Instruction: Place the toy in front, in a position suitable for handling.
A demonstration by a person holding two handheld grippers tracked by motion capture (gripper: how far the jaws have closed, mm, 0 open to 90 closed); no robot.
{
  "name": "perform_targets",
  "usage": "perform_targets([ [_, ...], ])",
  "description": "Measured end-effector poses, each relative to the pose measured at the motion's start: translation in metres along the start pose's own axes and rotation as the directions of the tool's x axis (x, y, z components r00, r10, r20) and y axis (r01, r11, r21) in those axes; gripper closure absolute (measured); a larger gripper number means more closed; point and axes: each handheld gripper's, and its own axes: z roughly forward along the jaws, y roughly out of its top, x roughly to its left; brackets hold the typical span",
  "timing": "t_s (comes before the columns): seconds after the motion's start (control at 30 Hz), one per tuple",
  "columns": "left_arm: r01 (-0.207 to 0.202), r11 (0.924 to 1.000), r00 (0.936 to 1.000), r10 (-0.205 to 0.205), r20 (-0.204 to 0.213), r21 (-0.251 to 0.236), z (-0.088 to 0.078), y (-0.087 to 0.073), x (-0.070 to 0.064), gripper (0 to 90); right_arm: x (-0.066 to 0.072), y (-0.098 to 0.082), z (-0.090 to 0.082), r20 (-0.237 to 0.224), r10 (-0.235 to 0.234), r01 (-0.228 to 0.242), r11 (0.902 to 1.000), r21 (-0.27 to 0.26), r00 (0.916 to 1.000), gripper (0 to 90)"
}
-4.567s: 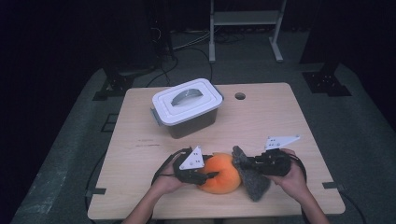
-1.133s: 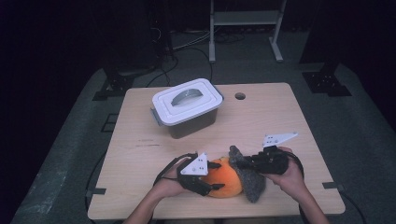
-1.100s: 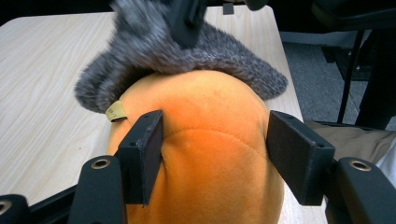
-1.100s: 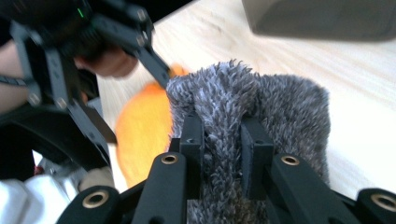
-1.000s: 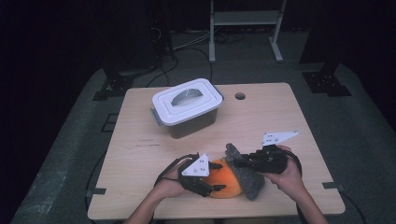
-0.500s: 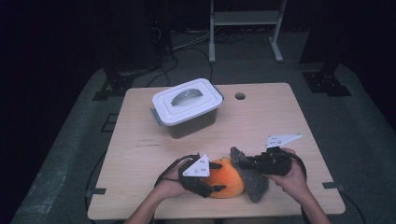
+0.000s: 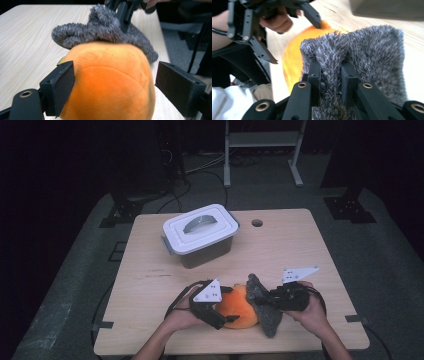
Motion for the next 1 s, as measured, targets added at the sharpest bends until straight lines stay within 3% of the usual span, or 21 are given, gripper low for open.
perform_targets([
  [0.07, 0.02, 0.9998, 0.9998, -0.02, -0.002, -0.004, -0.001, -0.001, 0.002, 16.6, -0.002, -0.001, -0.001, 0.02, 0.011, -0.011, 0.9999, 0.001, 0.9997, 72.8],
  [0.13, 0.022, 0.9998, 0.9994, -0.022, -0.027, 0.005, -0.001, -0.002, 0.003, 23.7, -0.001, 0.0, -0.002, 0.031, 0.015, -0.014, 0.9999, -0.004, 0.9994, 72.8],
  [0.2, 0.038, 0.9993, 0.9984, -0.037, -0.042, 0.007, -0.001, -0.003, 0.004, 23.6, 0.008, 0.006, -0.005, 0.038, -0.004, 0.005, 0.9997, -0.025, 0.9993, 73.0],
  [0.27, 0.05, 0.9988, 0.9974, -0.05, -0.053, 0.003, 0.001, -0.004, 0.005, 23.2, 0.02, 0.014, -0.006, -0.003, -0.029, 0.029, 0.9979, -0.058, 0.9996, 72.9],
  [0.37, 0.049, 0.9988, 0.9974, -0.048, -0.053, 0.006, 0.001, -0.004, 0.005, 20.2, 0.029, 0.015, 0.003, -0.001, -0.071, 0.071, 0.9973, -0.017, 0.9975, 72.8],
  [0.47, 0.035, 0.9993, 0.9978, -0.034, -0.056, 0.013, 0.0, -0.003, 0.005, 15.1, 0.022, 0.008, 0.012, -0.004, -0.061, 0.061, 0.9981, 0.009, 0.9982, 72.9],
  [0.67, 0.049, 0.9988, 0.9974, -0.049, -0.054, -0.001, -0.002, -0.005, 0.008, 12.4, 0.003, 0.001, 0.002, 0.038, -0.019, 0.018, 0.9997, 0.016, 0.9991, 73.0],
  [0.73, 0.043, 0.999, 0.9978, -0.042, -0.05, 0.012, -0.001, -0.006, 0.007, 13.7, -0.004, -0.002, -0.001, 0.062, 0.002, -0.004, 0.9997, 0.026, 0.9981, 73.0],
  [0.8, 0.031, 0.9995, 0.9979, -0.03, -0.058, 0.01, -0.002, -0.006, 0.006, 23.9, -0.007, -0.004, -0.003, 0.078, 0.016, -0.019, 0.9992, 0.035, 0.9968, 72.9],
  [0.9, 0.044, 0.999, 0.996, -0.043, -0.078, 0.005, -0.001, -0.004, 0.005, 32.1, 0.0, 0.003, -0.007, 0.092, 0.003, -0.004, 0.9998, 0.02, 0.9958, 73.2],
  [1.0, 0.058, 0.9983, 0.9948, -0.058, -0.084, -0.006, 0.002, -0.002, 0.005, 32.2, 0.016, 0.016, -0.012, 0.048, -0.031, 0.033, 0.9986, -0.04, 0.9984, 73.3],
])
